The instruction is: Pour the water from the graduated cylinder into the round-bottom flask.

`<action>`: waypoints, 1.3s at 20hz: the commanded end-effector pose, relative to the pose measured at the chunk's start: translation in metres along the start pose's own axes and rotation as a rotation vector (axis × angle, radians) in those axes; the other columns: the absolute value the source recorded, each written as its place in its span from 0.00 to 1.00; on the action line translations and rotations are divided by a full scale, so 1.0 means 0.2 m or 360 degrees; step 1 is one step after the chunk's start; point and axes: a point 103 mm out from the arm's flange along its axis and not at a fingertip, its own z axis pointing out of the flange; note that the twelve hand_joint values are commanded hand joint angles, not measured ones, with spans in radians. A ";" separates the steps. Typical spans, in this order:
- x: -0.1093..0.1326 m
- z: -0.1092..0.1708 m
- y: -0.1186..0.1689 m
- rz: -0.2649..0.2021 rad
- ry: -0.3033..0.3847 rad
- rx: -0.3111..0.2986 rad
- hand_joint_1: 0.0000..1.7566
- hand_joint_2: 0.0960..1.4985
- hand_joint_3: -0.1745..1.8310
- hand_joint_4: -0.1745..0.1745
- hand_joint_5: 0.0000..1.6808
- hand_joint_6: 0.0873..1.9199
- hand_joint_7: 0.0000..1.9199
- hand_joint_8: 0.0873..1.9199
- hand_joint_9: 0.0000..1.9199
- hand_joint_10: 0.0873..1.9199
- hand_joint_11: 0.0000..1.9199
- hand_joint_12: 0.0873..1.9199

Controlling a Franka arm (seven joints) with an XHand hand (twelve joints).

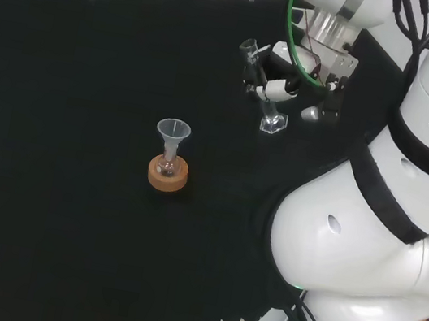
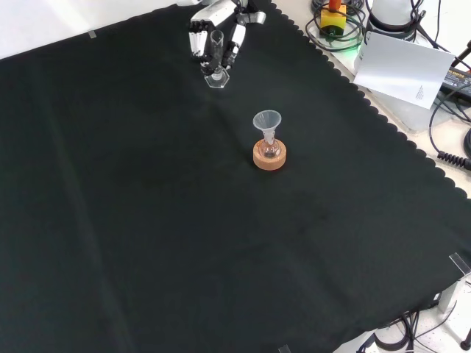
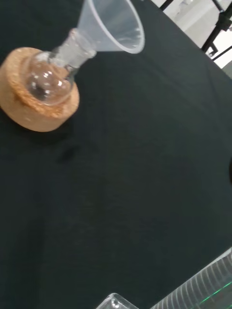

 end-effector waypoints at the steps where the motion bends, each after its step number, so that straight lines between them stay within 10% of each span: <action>1: 0.12 0.10 -0.12 0.0010 -0.0105 0.0169 0.65 0.76 0.08 0.00 0.54 0.56 0.59 0.20 0.69 0.02 0.62 0.37; 13: 0.18 0.28 -0.13 -0.0041 -0.0434 0.0503 0.65 0.76 0.08 0.00 0.55 0.56 0.59 0.19 0.69 0.02 0.63 0.37; 26: 0.26 0.32 -0.09 0.0027 -0.0642 0.0652 0.65 0.76 0.08 0.00 0.55 0.56 0.60 0.19 0.69 0.01 0.63 0.36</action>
